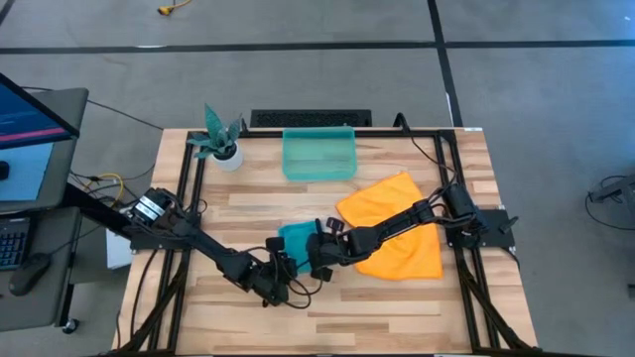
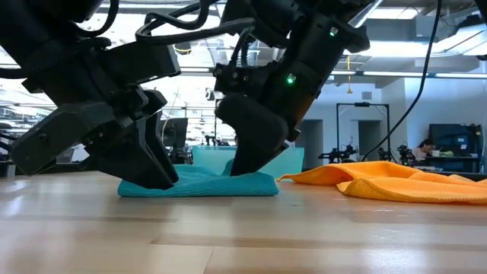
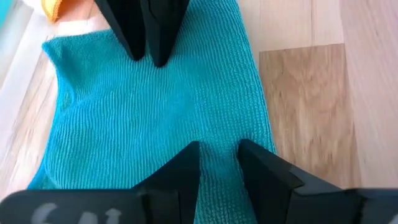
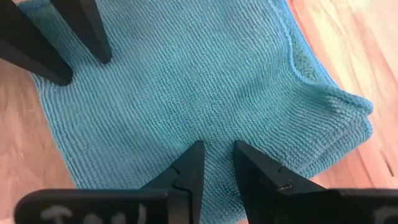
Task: Roll microfiber towels into tight, uniform cylinder then place into a basket
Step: Roll the blue microfiber cloth
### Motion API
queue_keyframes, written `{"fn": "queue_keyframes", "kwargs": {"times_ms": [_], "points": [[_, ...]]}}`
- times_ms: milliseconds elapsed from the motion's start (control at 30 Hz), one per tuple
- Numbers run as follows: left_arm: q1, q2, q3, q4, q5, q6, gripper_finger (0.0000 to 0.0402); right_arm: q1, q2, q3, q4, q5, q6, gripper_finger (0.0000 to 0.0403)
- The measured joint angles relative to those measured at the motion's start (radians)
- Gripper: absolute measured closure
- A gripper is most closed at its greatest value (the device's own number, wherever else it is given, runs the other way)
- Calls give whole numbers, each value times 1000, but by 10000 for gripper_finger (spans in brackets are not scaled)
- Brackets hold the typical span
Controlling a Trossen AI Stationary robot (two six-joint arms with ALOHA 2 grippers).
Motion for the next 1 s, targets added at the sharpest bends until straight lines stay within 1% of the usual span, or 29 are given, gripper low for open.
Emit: {"fn": "queue_keyframes", "kwargs": {"times_ms": [233, 400, 467, 533, 700, 800, 867, 1000], "points": [[0, 1, 0, -6, 19, 0, 290, -1, -5, 0, -25, 8, 7, 292], [0, 1, -1, -5, 21, 0, 290, 6, -52, -2, -76, 85, 14, 292], [0, 2, -1, -5, 22, 0, 290, 15, -78, 1, -67, 116, 15, 292], [0, 2, -2, -2, 22, 0, 290, 28, -103, 0, -100, 131, 11, 292], [0, 2, -2, -5, 24, 0, 290, 81, -110, -1, -109, 115, -74, 292], [0, 2, -2, -5, 24, 0, 290, 111, -91, 0, -93, 106, -140, 292], [0, 2, -2, -6, 23, 0, 290, 118, -87, -3, -102, 98, -179, 292], [0, 2, -2, -6, 24, 0, 290, 115, -87, -1, -87, 72, -195, 292]]}}
